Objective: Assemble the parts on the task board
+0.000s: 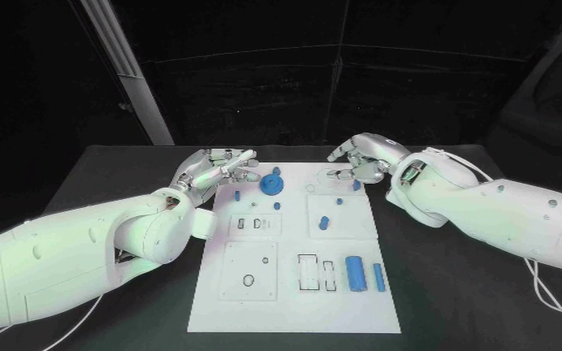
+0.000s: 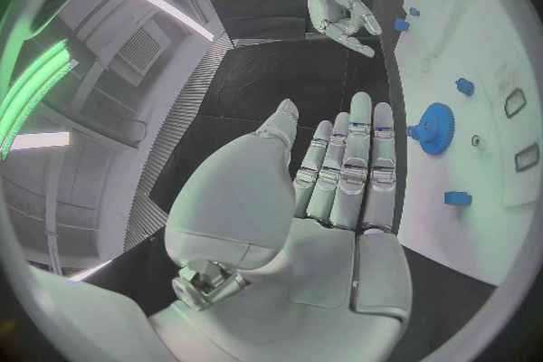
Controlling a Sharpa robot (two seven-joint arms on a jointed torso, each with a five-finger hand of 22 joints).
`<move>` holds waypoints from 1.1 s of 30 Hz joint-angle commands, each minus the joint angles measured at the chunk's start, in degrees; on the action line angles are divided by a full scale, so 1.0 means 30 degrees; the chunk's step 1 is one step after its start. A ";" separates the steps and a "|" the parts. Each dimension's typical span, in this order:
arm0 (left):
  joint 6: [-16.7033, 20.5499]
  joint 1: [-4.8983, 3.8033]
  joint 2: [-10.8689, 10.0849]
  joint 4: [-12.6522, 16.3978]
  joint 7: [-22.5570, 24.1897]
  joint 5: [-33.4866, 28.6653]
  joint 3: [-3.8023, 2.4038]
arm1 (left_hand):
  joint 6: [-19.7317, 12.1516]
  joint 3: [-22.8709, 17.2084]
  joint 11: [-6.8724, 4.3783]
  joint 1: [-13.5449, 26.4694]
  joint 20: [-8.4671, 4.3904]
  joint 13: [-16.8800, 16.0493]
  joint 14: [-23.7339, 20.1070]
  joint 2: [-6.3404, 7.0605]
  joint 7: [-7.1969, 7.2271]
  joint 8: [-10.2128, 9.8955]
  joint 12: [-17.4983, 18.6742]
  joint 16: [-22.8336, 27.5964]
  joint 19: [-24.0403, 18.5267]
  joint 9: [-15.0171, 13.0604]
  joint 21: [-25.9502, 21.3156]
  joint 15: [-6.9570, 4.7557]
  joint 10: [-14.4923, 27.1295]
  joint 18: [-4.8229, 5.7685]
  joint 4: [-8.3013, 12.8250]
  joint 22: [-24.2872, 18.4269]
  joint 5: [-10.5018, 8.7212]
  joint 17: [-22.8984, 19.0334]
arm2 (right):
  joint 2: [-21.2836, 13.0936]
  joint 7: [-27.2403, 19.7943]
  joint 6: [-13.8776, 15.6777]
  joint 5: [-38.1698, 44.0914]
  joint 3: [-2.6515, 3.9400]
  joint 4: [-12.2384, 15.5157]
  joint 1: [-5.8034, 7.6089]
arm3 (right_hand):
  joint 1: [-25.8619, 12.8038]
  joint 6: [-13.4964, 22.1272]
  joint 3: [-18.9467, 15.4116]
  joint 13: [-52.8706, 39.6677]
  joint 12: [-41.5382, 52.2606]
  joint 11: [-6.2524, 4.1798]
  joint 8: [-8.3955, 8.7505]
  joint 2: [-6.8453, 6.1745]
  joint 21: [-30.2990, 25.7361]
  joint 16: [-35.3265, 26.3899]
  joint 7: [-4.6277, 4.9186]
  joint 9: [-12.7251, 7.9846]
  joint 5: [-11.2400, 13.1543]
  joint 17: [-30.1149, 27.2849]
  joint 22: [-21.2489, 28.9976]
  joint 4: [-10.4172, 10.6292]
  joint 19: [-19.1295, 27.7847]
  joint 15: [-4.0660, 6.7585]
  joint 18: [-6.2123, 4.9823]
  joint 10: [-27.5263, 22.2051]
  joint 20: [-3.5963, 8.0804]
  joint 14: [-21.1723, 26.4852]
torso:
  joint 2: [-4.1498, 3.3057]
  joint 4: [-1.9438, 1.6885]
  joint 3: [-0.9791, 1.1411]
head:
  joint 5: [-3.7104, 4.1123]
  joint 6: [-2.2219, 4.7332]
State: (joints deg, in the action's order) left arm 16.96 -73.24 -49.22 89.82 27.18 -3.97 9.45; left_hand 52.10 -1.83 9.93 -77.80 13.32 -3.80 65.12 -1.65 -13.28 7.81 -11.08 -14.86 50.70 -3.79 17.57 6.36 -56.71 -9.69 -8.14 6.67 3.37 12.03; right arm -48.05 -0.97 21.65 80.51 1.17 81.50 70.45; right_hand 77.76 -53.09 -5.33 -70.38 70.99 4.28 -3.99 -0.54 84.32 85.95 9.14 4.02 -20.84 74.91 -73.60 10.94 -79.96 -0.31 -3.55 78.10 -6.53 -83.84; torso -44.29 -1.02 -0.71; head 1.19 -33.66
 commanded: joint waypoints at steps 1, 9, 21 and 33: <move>-0.0121 -0.0034 0.0020 0.0032 0.0032 0.0015 -0.0011 | -0.0039 -0.0019 -0.0047 -0.0150 -0.0032 0.0021 0.0052 0.0014 0.0060 -0.0075 0.0003 0.0083 0.0129 0.0003 -0.0055 0.0069 0.0097 -0.0291 0.0117 -0.0017 -0.0086 0.0022 | -0.0540 -0.1927 -0.0412 -0.2087 0.0001 -0.0101 0.0026 | 0.0358 -0.0242 -0.0002 0.0043 -0.0143 -0.0087 -0.0108 -0.0007 -0.0054 -0.0089 -0.0014 0.0016 0.0000 0.1829 0.0001 -0.0204 0.0051 0.0158 0.0032 -0.0056 0.0103 -0.1378 | 0.0018 0.0081 0.0070 | 0.0018 0.0040; -0.0181 -0.0027 0.0126 -0.0039 0.0038 0.0015 -0.0009 | -0.0031 -0.0022 -0.0051 -0.0158 -0.0032 0.0020 0.0053 0.0012 0.0067 -0.0071 -0.0001 0.0088 0.0131 0.0001 -0.0059 0.0068 0.0091 -0.0291 0.0128 -0.0021 -0.0086 0.0025 | -0.1212 -0.2741 -0.1005 -0.2605 -0.0008 -0.1143 -0.0044 | 0.0802 -0.0269 -0.0124 0.0171 -0.0293 -0.0113 -0.0056 -0.0160 -0.0100 -0.0133 -0.0030 -0.0008 0.0120 0.1761 0.0095 -0.0495 0.0114 0.0189 0.0013 -0.0139 0.0137 -0.1362 | -0.0015 0.0019 0.0031 | 0.0547 0.0075; -0.0234 -0.0011 0.0252 -0.0155 0.0034 0.0015 -0.0005 | -0.0016 -0.0027 -0.0057 -0.0171 -0.0032 0.0018 0.0054 0.0008 0.0079 -0.0064 -0.0008 0.0096 0.0135 -0.0002 -0.0065 0.0066 0.0078 -0.0291 0.0147 -0.0027 -0.0086 0.0030 | -0.0908 -0.3054 -0.1356 -0.2678 -0.0011 -0.2465 -0.0663 | 0.1049 -0.0083 -0.0304 0.0315 -0.0458 -0.0083 0.0062 -0.0256 -0.0146 -0.0161 0.0009 -0.0052 0.0459 0.1728 0.0188 -0.0674 0.0174 0.0177 -0.0004 -0.0236 0.0141 -0.1354 | -0.0014 -0.0003 -0.0001 | 0.0631 -0.0057; -0.0253 -0.0001 0.0281 -0.0242 0.0033 0.0015 -0.0002 | -0.0016 -0.0027 -0.0057 -0.0171 -0.0032 0.0018 0.0054 0.0008 0.0079 -0.0064 -0.0008 0.0096 0.0135 -0.0002 -0.0065 0.0066 0.0078 -0.0291 0.0147 -0.0027 -0.0086 0.0030 | -0.0621 -0.3034 -0.1712 -0.2682 -0.0011 -0.2945 -0.0945 | 0.1063 0.0029 -0.0450 0.0337 -0.0487 -0.0056 0.0083 -0.0283 -0.0177 -0.0168 0.0037 -0.0060 0.0713 0.1731 0.0249 -0.0697 0.0213 0.0155 -0.0015 -0.0255 0.0124 -0.1354 | 0.0004 0.0010 -0.0019 | 0.0601 -0.0149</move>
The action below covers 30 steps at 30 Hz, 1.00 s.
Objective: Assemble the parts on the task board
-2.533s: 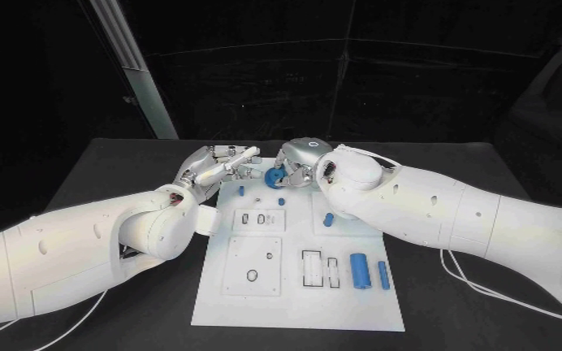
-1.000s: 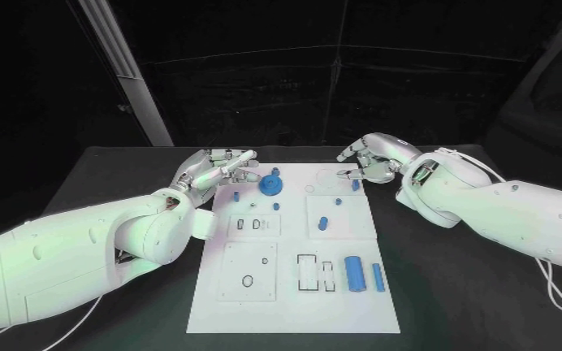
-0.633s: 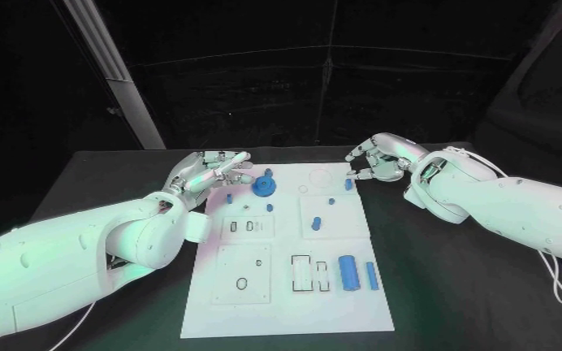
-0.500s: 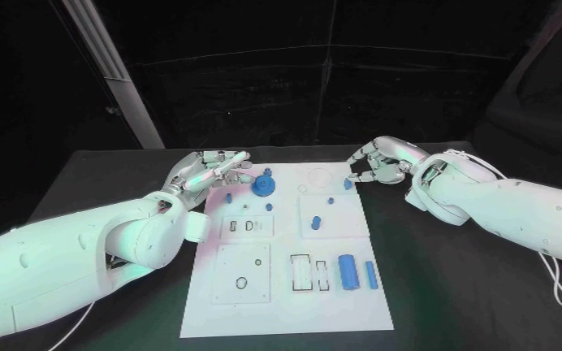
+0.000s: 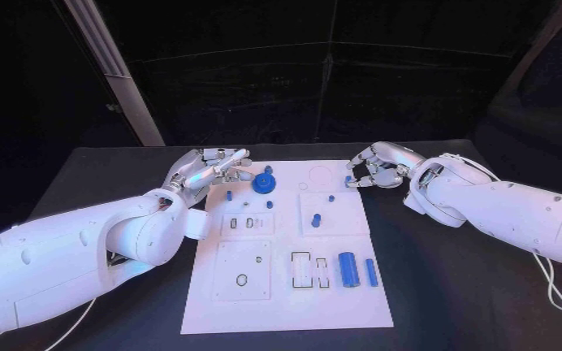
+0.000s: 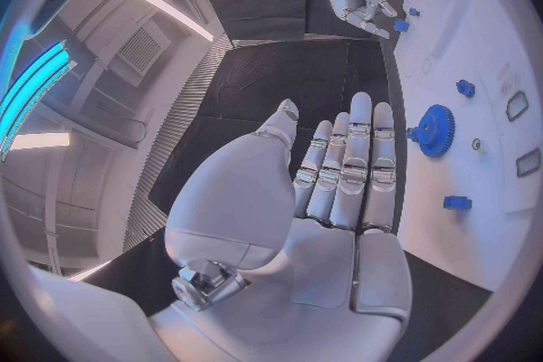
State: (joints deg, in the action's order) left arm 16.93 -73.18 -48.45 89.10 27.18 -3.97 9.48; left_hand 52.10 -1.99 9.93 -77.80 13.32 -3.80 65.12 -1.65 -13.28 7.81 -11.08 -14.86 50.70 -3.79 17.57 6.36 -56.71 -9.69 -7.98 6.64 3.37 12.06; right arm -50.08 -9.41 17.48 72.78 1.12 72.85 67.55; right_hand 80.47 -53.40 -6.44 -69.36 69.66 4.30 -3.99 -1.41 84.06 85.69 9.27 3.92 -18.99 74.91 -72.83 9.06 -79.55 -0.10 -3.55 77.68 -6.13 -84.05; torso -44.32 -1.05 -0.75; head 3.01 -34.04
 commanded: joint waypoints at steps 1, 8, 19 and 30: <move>-0.0245 -0.0019 0.0029 -0.0005 0.0032 0.0015 -0.0012 | -0.0016 0.0026 -0.0058 -0.0171 -0.0033 0.0018 0.0055 0.0008 0.0078 -0.0065 -0.0008 0.0097 0.0135 -0.0002 -0.0065 0.0067 0.0078 -0.0292 0.0096 -0.0019 -0.0086 0.0018 | 0.0089 -0.0208 -0.0336 -0.0103 0.0008 -0.0111 0.0015 | 0.0189 0.0133 -0.0077 -0.0015 -0.0029 -0.0062 0.0077 0.0036 -0.0095 -0.0079 -0.0006 -0.0025 0.0122 0.1739 0.0001 -0.0080 0.0082 0.0083 -0.0017 -0.0103 -0.0011 -0.1286 | 0.0015 0.0021 -0.0003 | -0.0005 -0.0028; -0.0257 -0.0017 0.0043 -0.0029 0.0022 0.0015 -0.0012 | -0.0016 0.0026 -0.0058 -0.0171 -0.0033 0.0018 0.0055 0.0008 0.0078 -0.0065 -0.0008 0.0097 0.0135 -0.0002 -0.0065 0.0067 0.0078 -0.0292 0.0096 -0.0019 -0.0086 0.0018 | 0.0317 -0.0171 -0.0620 -0.0074 0.0008 -0.0381 -0.0050 | 0.0757 -0.0173 0.0108 -0.0121 0.0081 -0.0117 -0.0082 0.0444 -0.0075 -0.0058 -0.0062 0.0035 0.0758 0.1805 -0.0076 -0.0402 0.0027 0.0120 -0.0005 -0.0009 0.0009 -0.1305 | 0.0002 -0.0008 -0.0004 | -0.0019 -0.0097; -0.0263 -0.0014 0.0047 -0.0059 0.0013 0.0015 -0.0012 | -0.0016 0.0026 -0.0058 -0.0171 -0.0033 0.0018 0.0055 0.0008 0.0078 -0.0065 -0.0008 0.0097 0.0135 -0.0002 -0.0065 0.0067 0.0078 -0.0292 0.0096 -0.0019 -0.0086 0.0018 | 0.0589 -0.0168 -0.0865 0.0056 0.0010 -0.0684 -0.0205 | 0.1375 -0.0790 0.0650 -0.0233 0.0185 -0.0208 -0.0247 0.1001 -0.0045 -0.0026 -0.0144 0.0065 0.1738 0.1900 -0.0182 -0.0882 -0.0046 0.0197 0.0016 0.0089 0.0080 -0.1329 | 0.0017 0.0013 0.0005 | -0.0036 -0.0171; -0.0263 -0.0012 0.0052 -0.0085 0.0010 0.0015 -0.0010 | -0.0002 0.0016 -0.0068 -0.0196 -0.0036 0.0018 0.0059 -0.0004 0.0092 -0.0061 -0.0016 0.0120 0.0147 -0.0004 -0.0082 0.0060 0.0065 -0.0293 0.0142 -0.0036 -0.0085 0.0031 | 0.0717 -0.0127 -0.0986 0.0217 0.0010 -0.0848 -0.0307 | 0.1538 -0.1208 0.0983 -0.0368 0.0321 -0.0277 -0.0350 0.1227 -0.0004 0.0015 -0.0219 0.0080 0.1966 0.1993 -0.0294 -0.1057 -0.0118 0.0253 0.0037 0.0194 0.0125 -0.1351 | 0.0011 0.0011 0.0016 | -0.0017 -0.0219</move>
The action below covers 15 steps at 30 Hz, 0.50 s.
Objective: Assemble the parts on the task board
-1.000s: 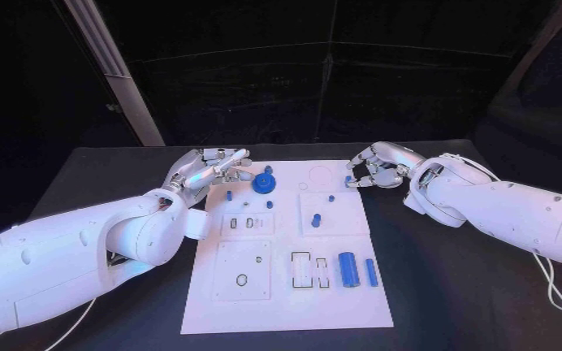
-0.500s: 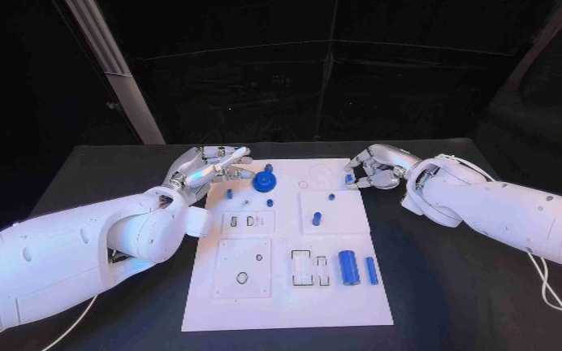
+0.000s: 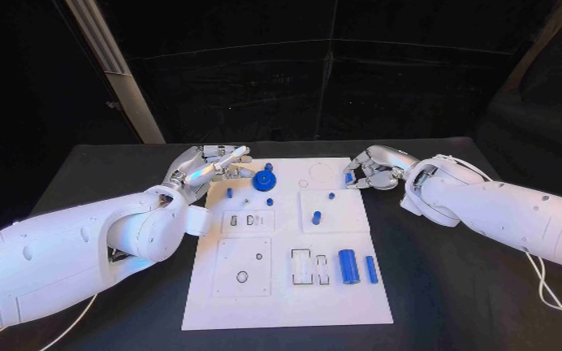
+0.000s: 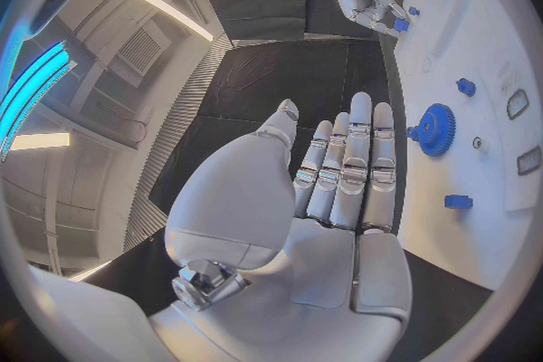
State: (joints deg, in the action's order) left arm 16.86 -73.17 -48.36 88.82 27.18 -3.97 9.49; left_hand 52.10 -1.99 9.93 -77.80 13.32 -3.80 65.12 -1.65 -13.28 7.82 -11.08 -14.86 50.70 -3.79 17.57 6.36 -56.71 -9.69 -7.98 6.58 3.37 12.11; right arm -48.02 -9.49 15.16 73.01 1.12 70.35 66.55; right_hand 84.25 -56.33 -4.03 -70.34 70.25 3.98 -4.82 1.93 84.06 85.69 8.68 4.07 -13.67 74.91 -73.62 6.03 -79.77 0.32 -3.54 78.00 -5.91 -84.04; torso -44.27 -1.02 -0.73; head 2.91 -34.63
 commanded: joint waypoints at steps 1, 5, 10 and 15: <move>-0.0242 -0.0017 0.0019 0.0006 0.0010 0.0016 -0.0011 | -0.0001 0.0016 -0.0068 -0.0196 -0.0035 0.0018 0.0059 -0.0004 0.0092 -0.0061 -0.0016 0.0120 0.0147 -0.0004 -0.0082 0.0060 0.0065 -0.0294 0.0142 -0.0015 -0.0085 0.0016 | 0.0034 -0.0097 -0.0219 0.0141 0.0009 -0.0021 0.0022 | 0.0312 -0.0303 0.0257 -0.0050 0.0132 -0.0184 -0.0088 0.0164 -0.0004 0.0016 -0.0038 0.0032 0.0335 0.1997 -0.0030 -0.0079 -0.0045 0.0125 0.0035 0.0093 0.0064 -0.1355 | -0.0005 -0.0002 0.0013 | 0.0018 -0.0025; -0.0237 -0.0016 0.0016 -0.0003 0.0004 0.0016 -0.0011 | -0.0001 0.0016 -0.0068 -0.0196 -0.0035 0.0018 0.0059 -0.0004 0.0092 -0.0061 -0.0016 0.0120 0.0147 -0.0004 -0.0082 0.0060 0.0065 -0.0294 0.0142 -0.0015 -0.0085 0.0016 | 0.0062 -0.0071 -0.0270 0.0172 0.0009 -0.0078 0.0012 | 0.0398 -0.0508 0.0532 -0.0080 0.0155 -0.0231 -0.0099 0.0300 0.0000 0.0025 -0.0090 0.0017 0.0762 0.2024 -0.0047 -0.0194 -0.0054 0.0165 0.0038 0.0114 0.0105 -0.1360 | 0.0009 -0.0007 0.0000 | 0.0033 -0.0047; -0.0240 -0.0016 0.0016 -0.0011 0.0004 0.0016 -0.0011 | -0.0001 0.0016 -0.0068 -0.0196 -0.0035 0.0018 0.0059 -0.0004 0.0092 -0.0061 -0.0016 0.0120 0.0147 -0.0004 -0.0082 0.0060 0.0065 -0.0294 0.0142 -0.0015 -0.0085 0.0016 | 0.0100 -0.0042 -0.0309 0.0211 0.0009 -0.0155 0.0006 | 0.0504 -0.0768 0.0813 -0.0130 0.0198 -0.0302 -0.0146 0.0402 0.0025 0.0049 -0.0176 0.0021 0.0905 0.2080 -0.0117 -0.0332 -0.0097 0.0218 0.0051 0.0150 0.0146 -0.1372 | 0.0003 0.0002 0.0013 | 0.0026 -0.0053; -0.0238 -0.0016 0.0013 -0.0017 0.0005 0.0016 -0.0011 | -0.0001 0.0016 -0.0068 -0.0196 -0.0035 0.0018 0.0059 -0.0004 0.0092 -0.0061 -0.0016 0.0120 0.0147 -0.0004 -0.0082 0.0060 0.0065 -0.0294 0.0142 -0.0015 -0.0085 0.0016 | 0.0144 -0.0053 -0.0260 0.0255 0.0010 -0.0193 0.0004 | 0.0659 -0.1226 0.1433 -0.0179 0.0233 -0.0426 -0.0231 0.0708 0.0044 0.0069 -0.0317 0.0023 0.1754 0.2135 -0.0177 -0.0555 -0.0132 0.0329 0.0061 0.0193 0.0251 -0.1383 | 0.0005 0.0001 0.0013 | 0.0064 -0.0069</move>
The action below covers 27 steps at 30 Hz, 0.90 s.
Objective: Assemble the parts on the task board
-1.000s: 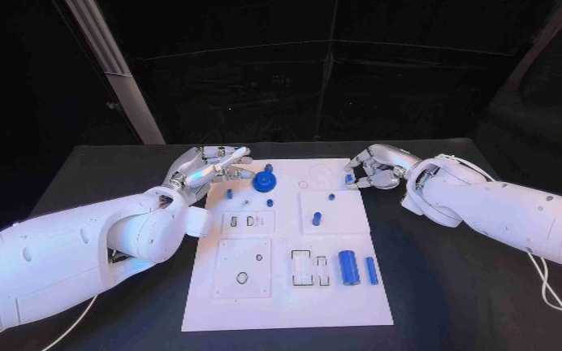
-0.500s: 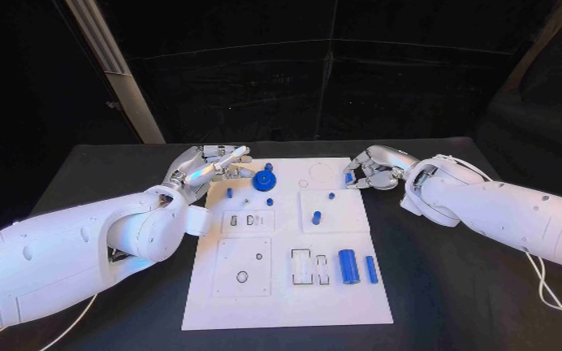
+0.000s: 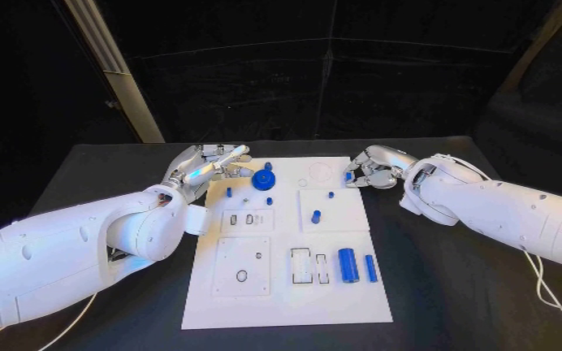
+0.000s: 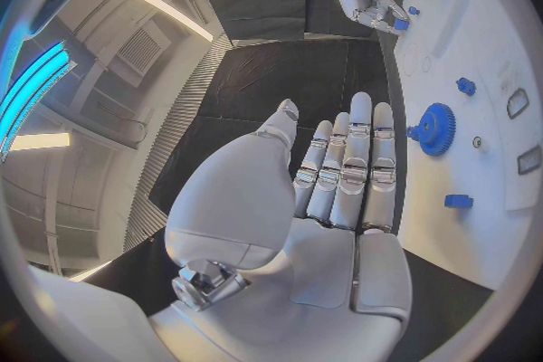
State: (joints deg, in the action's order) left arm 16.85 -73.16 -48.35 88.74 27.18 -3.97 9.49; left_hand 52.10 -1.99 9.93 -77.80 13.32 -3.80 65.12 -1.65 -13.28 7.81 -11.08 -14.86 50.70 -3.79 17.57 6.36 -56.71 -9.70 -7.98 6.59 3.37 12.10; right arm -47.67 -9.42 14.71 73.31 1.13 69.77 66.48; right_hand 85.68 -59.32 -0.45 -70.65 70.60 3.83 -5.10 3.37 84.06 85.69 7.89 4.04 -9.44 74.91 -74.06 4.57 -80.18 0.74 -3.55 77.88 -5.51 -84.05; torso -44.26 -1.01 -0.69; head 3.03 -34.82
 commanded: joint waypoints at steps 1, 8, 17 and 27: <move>-0.0233 -0.0018 0.0010 0.0008 0.0005 0.0016 -0.0012 | -0.0001 0.0016 -0.0068 -0.0196 -0.0036 0.0017 0.0059 -0.0004 0.0092 -0.0061 -0.0015 0.0120 0.0147 -0.0005 -0.0082 0.0060 0.0065 -0.0292 0.0142 -0.0019 -0.0085 0.0019 | 0.0035 -0.0078 -0.0078 0.0162 0.0009 -0.0001 0.0027 | 0.0190 -0.0288 0.0329 -0.0084 0.0123 -0.0397 -0.0151 0.0284 0.0045 0.0071 -0.0072 0.0033 0.0458 0.2142 -0.0031 -0.0087 0.0003 0.0200 0.0064 0.0241 0.0127 -0.1383 | 0.0003 0.0005 0.0001 | 0.0016 -0.0024; -0.0232 -0.0017 0.0006 0.0007 0.0002 0.0016 -0.0012 | -0.0001 0.0016 -0.0068 -0.0196 -0.0036 0.0017 0.0059 -0.0004 0.0092 -0.0061 -0.0015 0.0120 0.0147 -0.0005 -0.0082 0.0060 0.0065 -0.0292 0.0142 -0.0019 -0.0085 0.0019 | 0.0074 0.0112 0.1139 0.0187 0.0010 0.0044 0.0025 | 0.0292 -0.1015 0.1446 -0.0248 0.0271 -0.0627 -0.0427 0.0904 0.0119 0.0136 -0.0364 0.0100 0.1173 0.2292 -0.0231 -0.0357 -0.0122 0.0390 0.0103 0.0399 0.0290 -0.1417 | 0.0003 -0.0005 0.0005 | -0.0002 -0.0038; -0.0178 -0.0019 -0.0103 0.0034 -0.0002 0.0016 -0.0012 | -0.0001 0.0016 -0.0068 -0.0196 -0.0036 0.0017 0.0059 -0.0004 0.0092 -0.0061 -0.0015 0.0120 0.0147 -0.0005 -0.0082 0.0060 0.0065 -0.0292 0.0142 -0.0019 -0.0085 0.0019 | -0.0488 0.0979 0.2898 0.0065 0.0024 0.2040 0.0039 | -0.0132 -0.1048 0.2271 -0.0268 0.0247 -0.0665 -0.0370 0.0790 0.0143 0.0143 -0.0391 0.0065 0.0783 0.2326 -0.0294 -0.0499 -0.0162 0.0449 0.0118 0.0448 0.0383 -0.1426 | 0.0052 0.0002 -0.0036 | -0.0029 -0.0008; -0.0191 -0.0028 0.0046 -0.0471 0.0042 0.0016 -0.0014 | -0.0001 0.0016 -0.0068 -0.0196 -0.0036 0.0017 0.0059 -0.0004 0.0092 -0.0061 -0.0015 0.0120 0.0147 -0.0005 -0.0082 0.0060 0.0065 -0.0292 0.0142 -0.0019 -0.0085 0.0019 | 0.0050 0.3726 0.3021 0.1217 0.0035 0.4963 0.0084 | -0.0703 -0.0897 0.2970 -0.0233 0.0169 -0.0608 -0.0193 0.0558 0.0124 0.0103 -0.0321 0.0014 0.0547 0.2266 -0.0254 -0.0476 -0.0135 0.0407 0.0109 0.0429 0.0358 -0.1413 | 0.0379 0.0004 -0.0200 | -0.0169 -0.0254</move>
State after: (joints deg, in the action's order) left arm 16.86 -73.16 -48.33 87.49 27.18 -3.97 9.50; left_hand 52.10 -1.99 9.93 -77.80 13.32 -3.80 65.12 -1.65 -13.28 7.82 -11.08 -14.86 50.70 -3.79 17.57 6.36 -56.71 -9.69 -7.98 6.61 3.37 12.08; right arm -47.94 -2.83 22.37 74.37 1.18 84.01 66.59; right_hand 84.42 -60.63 6.95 -71.40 71.26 3.76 -5.75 5.01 84.31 85.90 8.06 3.99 -7.59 74.91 -74.85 2.08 -80.59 1.76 -3.55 77.81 -4.70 -84.04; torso -43.54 -0.96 -1.10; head 2.64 -35.34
